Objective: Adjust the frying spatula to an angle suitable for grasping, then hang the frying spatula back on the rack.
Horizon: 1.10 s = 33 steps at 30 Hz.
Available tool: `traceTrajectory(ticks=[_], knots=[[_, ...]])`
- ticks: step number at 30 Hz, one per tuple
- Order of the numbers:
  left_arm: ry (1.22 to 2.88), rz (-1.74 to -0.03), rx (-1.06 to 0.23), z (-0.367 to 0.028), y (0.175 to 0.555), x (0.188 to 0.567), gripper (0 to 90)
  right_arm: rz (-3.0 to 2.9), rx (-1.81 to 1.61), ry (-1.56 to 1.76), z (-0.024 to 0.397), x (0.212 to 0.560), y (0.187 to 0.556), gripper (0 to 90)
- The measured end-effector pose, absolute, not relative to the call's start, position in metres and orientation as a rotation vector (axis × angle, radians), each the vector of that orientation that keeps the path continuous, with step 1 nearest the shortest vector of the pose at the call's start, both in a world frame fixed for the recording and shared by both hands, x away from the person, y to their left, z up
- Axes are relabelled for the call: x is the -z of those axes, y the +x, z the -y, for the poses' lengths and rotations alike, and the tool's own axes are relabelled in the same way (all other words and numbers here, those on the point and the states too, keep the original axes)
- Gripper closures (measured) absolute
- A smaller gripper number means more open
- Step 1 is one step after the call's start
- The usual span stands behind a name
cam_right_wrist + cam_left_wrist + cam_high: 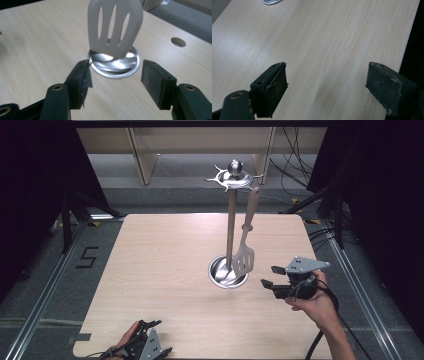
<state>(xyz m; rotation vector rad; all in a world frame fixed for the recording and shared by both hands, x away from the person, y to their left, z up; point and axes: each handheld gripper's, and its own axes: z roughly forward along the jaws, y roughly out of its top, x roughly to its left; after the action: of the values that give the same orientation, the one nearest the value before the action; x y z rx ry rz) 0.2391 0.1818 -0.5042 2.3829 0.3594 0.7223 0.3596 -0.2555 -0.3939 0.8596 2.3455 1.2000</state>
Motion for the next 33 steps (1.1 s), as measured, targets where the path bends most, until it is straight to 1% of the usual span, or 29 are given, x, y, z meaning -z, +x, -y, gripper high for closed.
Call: traceTrajectory(ticks=[4,6,7,10,12,17,28,30,31,33], knots=[[2.377,-0.356,-0.728,-0.181,0.239,0.504,16.0,-2.357,-1.18,0.88,0.258,0.404,0.357,40.3],[2.38,-0.352,-0.706,-0.182,0.239,0.504,16.0,-2.37,-1.169,0.889,0.259,0.408,0.356,40.1],[2.379,-0.356,-0.72,-0.181,0.239,0.505,15.9,-2.376,-1.158,0.873,0.259,0.409,0.356,40.0],[2.41,-0.339,-0.681,-0.182,0.239,0.504,15.9,-2.388,-1.15,0.888,0.26,0.414,0.355,39.8],[2.402,-0.346,-0.701,-0.182,0.238,0.504,15.9,-2.384,-1.145,0.9,0.262,0.416,0.354,39.6],[2.383,-0.35,-0.715,-0.18,0.238,0.505,16.0,-2.392,-1.16,0.899,0.263,0.417,0.351,39.1],[2.41,-0.328,-0.703,-0.181,0.238,0.504,16.0,-2.401,-1.18,0.927,0.267,0.422,0.347,36.5],[2.383,-0.343,-0.725,-0.18,0.237,0.506,16.0,-2.395,-1.189,0.921,0.268,0.423,0.348,36.4],[2.391,-0.335,-0.724,-0.18,0.237,0.505,16.0,-2.388,-1.184,0.966,0.268,0.423,0.345,36.2],[2.397,-0.338,-0.716,-0.181,0.238,0.504,16.0,-2.37,-1.18,0.936,0.27,0.424,0.345,35.9]])
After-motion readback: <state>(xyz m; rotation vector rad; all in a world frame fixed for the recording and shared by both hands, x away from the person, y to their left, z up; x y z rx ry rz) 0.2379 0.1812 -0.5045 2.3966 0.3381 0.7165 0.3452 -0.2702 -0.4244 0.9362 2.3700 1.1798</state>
